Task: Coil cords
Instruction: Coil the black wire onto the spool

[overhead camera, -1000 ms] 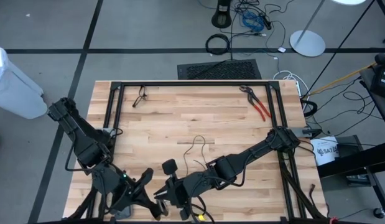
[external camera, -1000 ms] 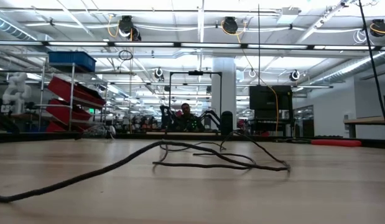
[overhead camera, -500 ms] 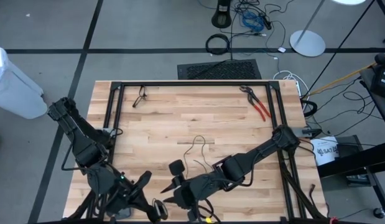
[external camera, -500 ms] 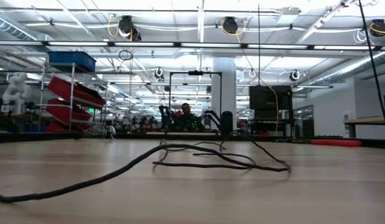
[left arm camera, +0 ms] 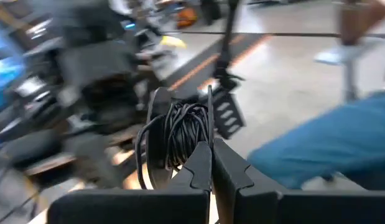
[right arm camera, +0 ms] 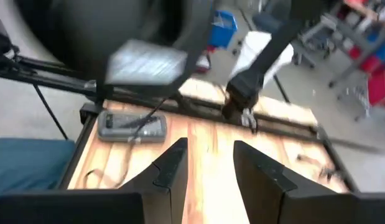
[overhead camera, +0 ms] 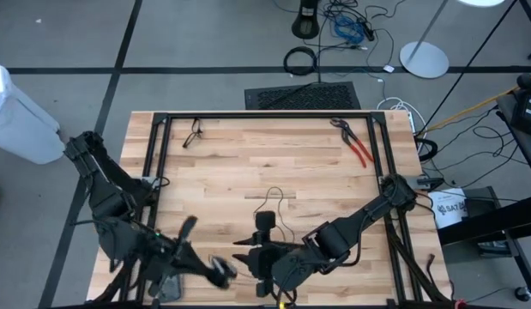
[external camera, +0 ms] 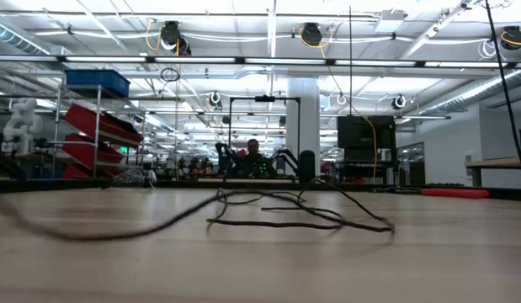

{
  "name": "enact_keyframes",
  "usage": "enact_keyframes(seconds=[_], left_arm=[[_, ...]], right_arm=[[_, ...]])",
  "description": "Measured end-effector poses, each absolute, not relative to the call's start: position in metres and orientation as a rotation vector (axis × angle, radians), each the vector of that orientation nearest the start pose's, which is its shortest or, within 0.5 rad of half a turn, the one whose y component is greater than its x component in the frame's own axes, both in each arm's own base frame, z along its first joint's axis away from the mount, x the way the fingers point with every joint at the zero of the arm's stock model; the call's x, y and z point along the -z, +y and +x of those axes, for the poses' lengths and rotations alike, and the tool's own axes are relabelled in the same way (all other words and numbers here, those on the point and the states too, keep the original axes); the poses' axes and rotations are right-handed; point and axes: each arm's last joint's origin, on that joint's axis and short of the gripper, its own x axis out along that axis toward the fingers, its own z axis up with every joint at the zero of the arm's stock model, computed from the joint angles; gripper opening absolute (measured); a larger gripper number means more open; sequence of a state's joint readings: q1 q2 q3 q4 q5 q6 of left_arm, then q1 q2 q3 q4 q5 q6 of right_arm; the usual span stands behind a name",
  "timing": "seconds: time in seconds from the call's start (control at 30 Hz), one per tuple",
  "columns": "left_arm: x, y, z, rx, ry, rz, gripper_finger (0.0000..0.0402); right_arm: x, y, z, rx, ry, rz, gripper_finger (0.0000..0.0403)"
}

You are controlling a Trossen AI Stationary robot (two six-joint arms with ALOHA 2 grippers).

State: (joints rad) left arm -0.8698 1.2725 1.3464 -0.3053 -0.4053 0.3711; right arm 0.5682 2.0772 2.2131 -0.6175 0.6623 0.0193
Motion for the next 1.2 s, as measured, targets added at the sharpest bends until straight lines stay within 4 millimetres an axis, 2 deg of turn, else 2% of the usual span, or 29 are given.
enact_keyframes(seconds=[0.1, 0.3, 0.47, 0.63, 0.77, 0.93, 1.03, 1.13, 1.2], left_arm=[[-0.418, -0.196, 0.180, 0.400, 0.095, 0.462, 0.0002], [-0.434, -0.180, 0.171, 0.182, 0.057, 0.380, 0.0002], [-0.442, -0.164, 0.165, 0.057, 0.049, 0.385, 0.0002], [-0.451, -0.141, 0.157, 0.001, 0.042, 0.370, 0.0002], [-0.454, -0.116, 0.151, -0.069, 0.049, 0.322, 0.0002], [-0.450, -0.090, 0.144, -0.127, 0.042, 0.297, 0.0002], [-0.446, -0.079, 0.141, -0.135, 0.035, 0.288, 0.0002], [-0.441, -0.071, 0.140, -0.152, 0.041, 0.304, 0.0002], [-0.439, -0.066, 0.140, -0.178, 0.047, 0.309, 0.0002]], right_arm=[[-0.377, 0.237, 0.402, 0.120, 0.414, -0.208, 0.0116], [-0.364, 0.239, 0.409, 0.233, 0.407, -0.257, 0.0116], [-0.357, 0.227, 0.417, 0.257, 0.451, -0.303, 0.0116], [-0.352, 0.197, 0.424, 0.327, 0.541, -0.370, 0.0116], [-0.368, 0.164, 0.417, 0.353, 0.604, -0.390, 0.0116], [-0.398, 0.125, 0.402, 0.243, 0.645, -0.371, 0.0116], [-0.409, 0.107, 0.402, 0.148, 0.629, -0.344, 0.0116], [-0.411, 0.087, 0.409, 0.101, 0.627, -0.357, 0.0116], [-0.408, 0.066, 0.416, 0.095, 0.633, -0.345, 0.0116]])
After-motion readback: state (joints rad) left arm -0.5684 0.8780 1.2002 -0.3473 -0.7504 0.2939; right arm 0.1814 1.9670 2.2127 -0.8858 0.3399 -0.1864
